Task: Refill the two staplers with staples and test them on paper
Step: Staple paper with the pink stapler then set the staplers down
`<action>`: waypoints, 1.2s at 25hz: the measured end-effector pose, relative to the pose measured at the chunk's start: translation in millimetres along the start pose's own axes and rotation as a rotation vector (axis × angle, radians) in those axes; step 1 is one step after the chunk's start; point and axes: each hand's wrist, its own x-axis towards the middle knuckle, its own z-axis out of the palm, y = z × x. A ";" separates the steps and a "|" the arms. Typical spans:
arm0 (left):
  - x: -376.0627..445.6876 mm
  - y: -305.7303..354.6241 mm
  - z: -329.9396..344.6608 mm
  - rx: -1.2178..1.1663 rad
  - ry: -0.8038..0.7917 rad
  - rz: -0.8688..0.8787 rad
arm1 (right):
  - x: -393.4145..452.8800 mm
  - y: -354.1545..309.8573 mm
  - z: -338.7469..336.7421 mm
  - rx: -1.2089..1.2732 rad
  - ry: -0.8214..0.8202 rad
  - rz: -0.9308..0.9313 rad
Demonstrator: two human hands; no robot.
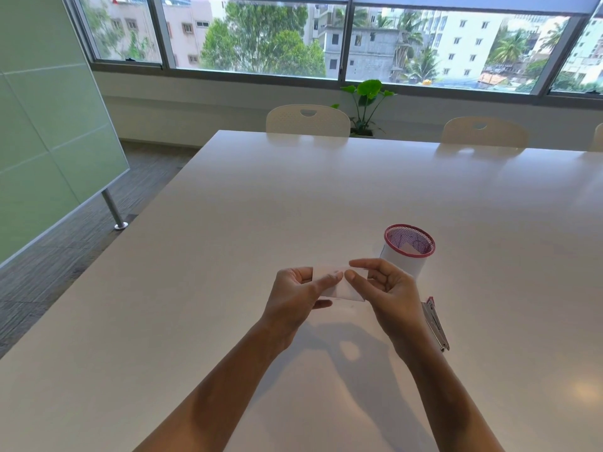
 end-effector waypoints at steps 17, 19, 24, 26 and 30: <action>-6.6 0.3 1.3 0.041 0.082 0.047 | -5.5 -4.1 4.1 -0.017 -0.010 -0.046; -6.5 0.3 0.9 0.067 0.100 0.065 | -7.6 -4.8 5.8 0.005 -0.040 -0.035; -6.0 1.1 -2.3 0.121 0.115 0.089 | -10.6 -2.9 9.2 0.002 -0.056 0.004; -6.1 0.3 -3.0 0.123 0.096 0.084 | -9.2 -2.7 9.6 0.001 -0.038 0.015; -5.8 -2.5 -3.3 0.086 0.043 0.051 | -4.7 -1.7 7.4 -0.003 -0.004 0.040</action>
